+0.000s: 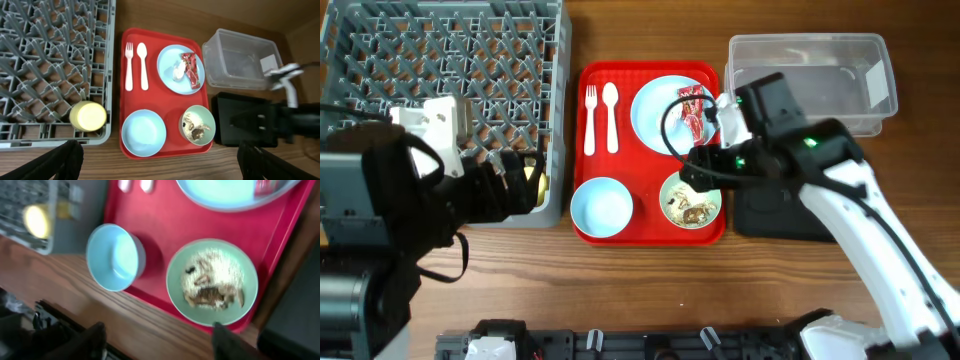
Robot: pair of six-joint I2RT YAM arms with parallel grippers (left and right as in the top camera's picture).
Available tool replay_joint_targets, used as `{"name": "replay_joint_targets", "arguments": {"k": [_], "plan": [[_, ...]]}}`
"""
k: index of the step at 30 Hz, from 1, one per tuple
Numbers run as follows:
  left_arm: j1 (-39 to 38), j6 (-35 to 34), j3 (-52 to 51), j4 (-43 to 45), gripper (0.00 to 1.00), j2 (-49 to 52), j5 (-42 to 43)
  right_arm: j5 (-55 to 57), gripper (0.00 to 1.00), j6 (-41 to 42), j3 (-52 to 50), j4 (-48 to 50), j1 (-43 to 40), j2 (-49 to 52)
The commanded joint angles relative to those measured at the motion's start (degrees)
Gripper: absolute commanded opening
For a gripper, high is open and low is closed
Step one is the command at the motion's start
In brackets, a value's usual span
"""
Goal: Sort waste into correct bins and load items into the dishwasher rack
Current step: 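Grasp the green bowl rim with the right gripper and lift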
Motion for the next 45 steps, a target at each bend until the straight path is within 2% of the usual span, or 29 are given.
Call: {"name": "replay_joint_targets", "arguments": {"k": [1,3,7,9,14,17,19,22,28,30,31,33,40,45], "plan": [[-0.26,1.53,0.26,-0.26,1.0,-1.55,1.11,-0.11,0.59,4.39,0.22,-0.96,4.0,4.13],[-0.26,1.53,0.26,-0.26,1.0,-1.97,1.09,3.21,0.59,7.39,0.22,-0.85,7.34,6.01],[-0.26,1.53,0.26,-0.26,1.0,-2.05,1.09,20.17,0.59,18.05,0.22,-0.39,16.46,11.23],[-0.26,1.53,0.26,-0.26,1.0,-2.08,1.11,24.11,0.59,20.61,0.22,0.63,19.39,13.86],[-0.26,1.53,0.26,-0.26,1.0,-2.08,1.11,24.17,0.59,21.77,0.22,4.98,21.05,19.69],[-0.26,1.53,0.26,-0.26,1.0,-2.08,1.11,24.2,0.47,21.77,0.22,7.39,20.81,22.43],[-0.26,1.53,0.26,-0.26,1.0,-2.08,1.09,24.46,0.46,21.84,0.22,8.66,20.79,23.85],[-0.26,1.53,0.26,-0.26,1.0,-2.08,1.09,25.09,0.36,22.69,0.22,10.71,20.79,25.46],[-0.26,1.53,0.26,-0.26,1.0,-2.08,1.11,25.24,0.34,24.59,0.13,11.28,20.79,29.03],[-0.26,1.53,0.26,-0.26,1.0,-2.08,1.09,25.24,0.26,24.85,0.11,11.08,20.79,30.18],[-0.26,1.53,0.26,-0.26,1.0,-2.08,1.11,25.31,0.16,24.85,0.11,11.08,20.76,30.53],[-0.26,1.53,0.26,-0.26,1.0,-2.08,1.11,25.29,0.04,25.09,0.13,11.02,20.76,30.36],[-0.26,1.53,0.26,-0.26,1.0,-2.08,1.09,24.48,0.04,24.46,0.13,8.11,17.86,23.19],[-0.26,1.53,0.26,-0.26,1.0,-2.08,1.11,19.23,0.04,17.9,0.13,7.21,14.12,14.25]]}}
